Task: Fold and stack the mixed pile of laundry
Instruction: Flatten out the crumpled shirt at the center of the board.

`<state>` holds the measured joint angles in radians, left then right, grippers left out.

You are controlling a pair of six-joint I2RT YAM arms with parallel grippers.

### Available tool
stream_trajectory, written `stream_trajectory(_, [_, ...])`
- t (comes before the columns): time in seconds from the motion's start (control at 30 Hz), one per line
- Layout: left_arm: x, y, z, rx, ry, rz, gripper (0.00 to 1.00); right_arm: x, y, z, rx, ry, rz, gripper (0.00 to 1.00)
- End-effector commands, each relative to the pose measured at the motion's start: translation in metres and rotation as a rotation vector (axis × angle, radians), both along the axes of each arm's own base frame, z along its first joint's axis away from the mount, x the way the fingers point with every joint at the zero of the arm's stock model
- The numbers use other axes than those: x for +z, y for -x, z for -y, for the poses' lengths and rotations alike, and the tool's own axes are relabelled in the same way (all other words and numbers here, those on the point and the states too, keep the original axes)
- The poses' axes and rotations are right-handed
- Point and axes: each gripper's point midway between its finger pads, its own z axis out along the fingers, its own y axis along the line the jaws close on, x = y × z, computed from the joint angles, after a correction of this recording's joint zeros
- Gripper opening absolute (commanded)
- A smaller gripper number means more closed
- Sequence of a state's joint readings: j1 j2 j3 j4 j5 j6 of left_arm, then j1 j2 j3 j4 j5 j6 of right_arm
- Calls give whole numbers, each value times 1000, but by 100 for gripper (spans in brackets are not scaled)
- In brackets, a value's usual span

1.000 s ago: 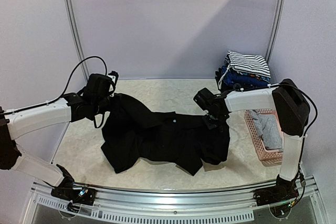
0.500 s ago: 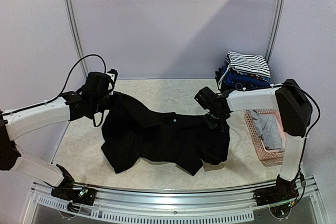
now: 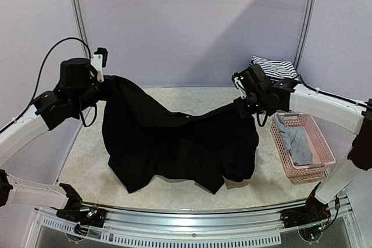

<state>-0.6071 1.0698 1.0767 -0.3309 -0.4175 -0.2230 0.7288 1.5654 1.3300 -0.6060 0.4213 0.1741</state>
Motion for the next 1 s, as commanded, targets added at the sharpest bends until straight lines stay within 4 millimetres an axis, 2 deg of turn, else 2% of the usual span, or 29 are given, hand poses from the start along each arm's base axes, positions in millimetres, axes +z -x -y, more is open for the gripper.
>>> stream_trajectory(0.0, [47,12,-1,-60,35,81,0,53,22,-10,104,-120,62,0])
stream_trajectory(0.27, [129,34,-8,-110,69,237,0,145,68,-26,327,-297,183,0])
stream_trajectory(0.4, [175,53,-10,-163,101,311,0,181,87,-31,403,-319,206,0])
stream_trajectory(0.5, [206,74,-17,-194,150,378,0,205,107,-40,483,-338,218,0])
stream_trajectory(0.63, [247,107,-26,-256,208,474,0,241,144,-51,603,-384,239,0])
stream_trajectory(0.67, [256,115,-26,-279,214,494,0,258,154,-51,631,-408,258,0])
stream_trajectory(0.77, [282,139,-34,-320,233,557,0,288,181,-48,725,-428,294,0])
stream_trajectory(0.97, [327,189,-51,-397,293,695,0,329,227,-35,881,-528,316,0])
